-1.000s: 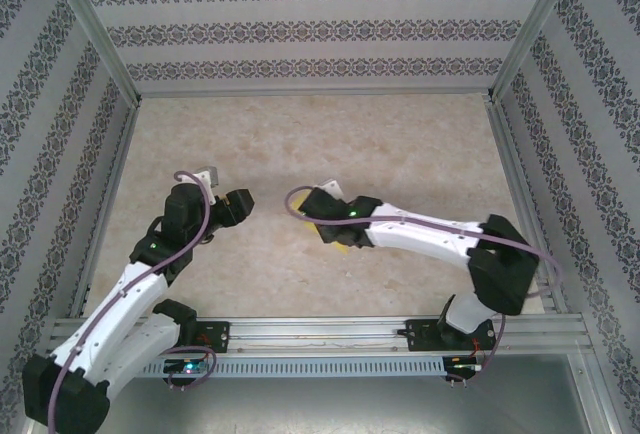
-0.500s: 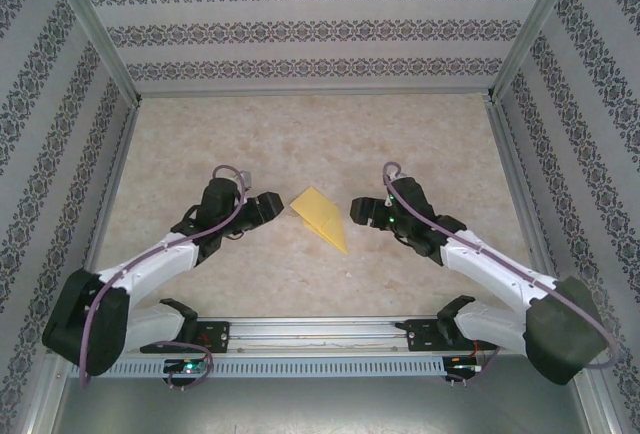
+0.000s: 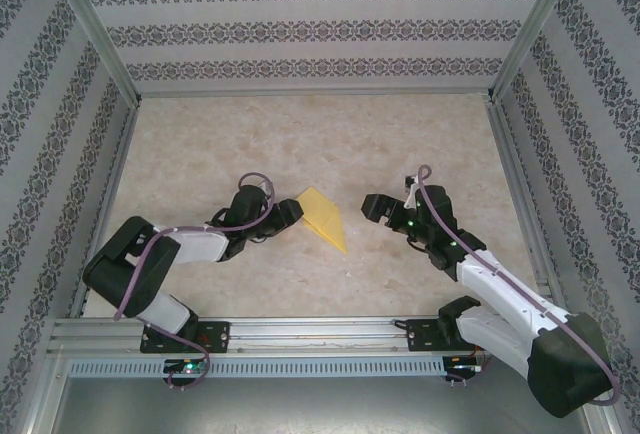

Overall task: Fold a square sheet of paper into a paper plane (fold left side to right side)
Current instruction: Pick up the paper from the center of the table.

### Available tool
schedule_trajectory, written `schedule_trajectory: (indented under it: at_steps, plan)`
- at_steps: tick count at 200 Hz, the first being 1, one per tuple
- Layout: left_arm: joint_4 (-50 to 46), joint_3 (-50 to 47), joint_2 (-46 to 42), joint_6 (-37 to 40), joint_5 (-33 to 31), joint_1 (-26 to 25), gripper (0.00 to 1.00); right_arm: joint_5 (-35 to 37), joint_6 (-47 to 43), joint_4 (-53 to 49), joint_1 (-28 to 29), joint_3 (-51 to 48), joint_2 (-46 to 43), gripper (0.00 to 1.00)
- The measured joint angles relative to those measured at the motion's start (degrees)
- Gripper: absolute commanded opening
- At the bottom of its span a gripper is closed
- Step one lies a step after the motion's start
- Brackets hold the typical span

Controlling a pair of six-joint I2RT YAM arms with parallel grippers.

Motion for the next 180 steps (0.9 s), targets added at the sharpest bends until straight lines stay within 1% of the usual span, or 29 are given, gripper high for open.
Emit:
schedule_trajectory:
  at_steps: [50,80,115,135,150,173,180]
  plan:
    - [6.1,3.2,7.1,-2.4,0.2,-0.3,0.37,-1.6,0.1,-0.1,-1.4,-1.8,-2.2,0.94]
    - [8.0,4.3,9.7,-3.2,0.2,-0.3,0.21,-2.6,0.1,0.0,-2.4,-2.1,-3.6,0.91]
    - [8.5,4.3,9.7,-2.8,0.3,-0.3,0.06,-4.9,-0.1,-0.1,-3.7,-2.2,-4.1,0.9]
    - [8.2,4.2,7.7,-1.7,1.6,0.0,0.02,-7.1,-0.7,0.0,-4.4,-2.2,-3.5,0.9]
    - [8.1,3.8,5.1,-0.2,3.4,0.7,0.01,-9.3,-1.8,0.0,-4.4,-2.2,-2.1,0.92]
    - [7.8,2.8,0.0,3.3,7.8,3.3,0.0,-13.9,-3.7,0.4,-4.4,-1.2,1.4,0.98]
    - [7.5,2.6,-1.5,4.5,9.4,4.4,0.0,-15.7,-4.4,0.9,-4.4,-0.6,2.8,0.98]
